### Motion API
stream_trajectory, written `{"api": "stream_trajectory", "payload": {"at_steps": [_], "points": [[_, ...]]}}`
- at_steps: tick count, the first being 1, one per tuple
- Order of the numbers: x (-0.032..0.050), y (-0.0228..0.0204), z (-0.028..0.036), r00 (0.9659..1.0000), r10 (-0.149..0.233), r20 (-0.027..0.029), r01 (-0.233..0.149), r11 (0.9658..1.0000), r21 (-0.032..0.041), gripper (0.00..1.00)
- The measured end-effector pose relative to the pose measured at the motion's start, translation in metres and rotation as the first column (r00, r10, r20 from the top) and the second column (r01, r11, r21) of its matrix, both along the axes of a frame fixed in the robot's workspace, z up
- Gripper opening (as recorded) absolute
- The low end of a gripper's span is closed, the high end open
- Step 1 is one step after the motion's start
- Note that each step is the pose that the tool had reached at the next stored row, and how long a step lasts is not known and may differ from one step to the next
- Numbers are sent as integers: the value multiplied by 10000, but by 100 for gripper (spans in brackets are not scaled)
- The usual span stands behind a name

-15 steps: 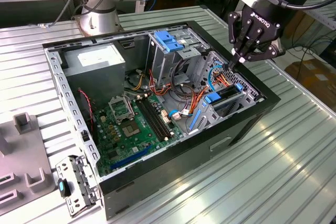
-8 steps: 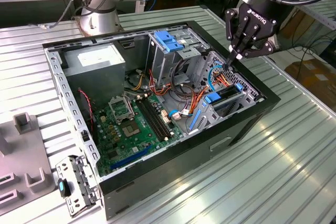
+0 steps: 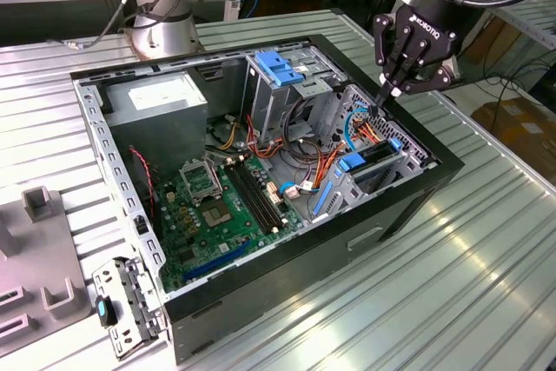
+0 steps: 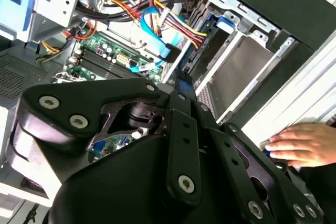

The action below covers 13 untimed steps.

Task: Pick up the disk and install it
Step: 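Insert the second disk wire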

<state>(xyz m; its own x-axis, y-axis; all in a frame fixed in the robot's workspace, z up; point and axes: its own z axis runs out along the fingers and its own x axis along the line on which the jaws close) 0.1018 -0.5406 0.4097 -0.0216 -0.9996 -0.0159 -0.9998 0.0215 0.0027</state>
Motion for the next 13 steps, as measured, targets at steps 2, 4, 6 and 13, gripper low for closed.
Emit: {"api": "stream_trajectory", "payload": {"at_steps": [2, 4, 6, 13], "points": [[4, 23, -6, 10000, -8, 0, 8, 9997, -250, 11], [7, 60, -11, 10000, -10, 0, 10, 9987, -516, 11], [7, 199, -17, 10000, -11, 0, 11, 9984, -558, 11], [7, 431, -57, 10000, -10, 1, 11, 9912, -1320, 11]]}}
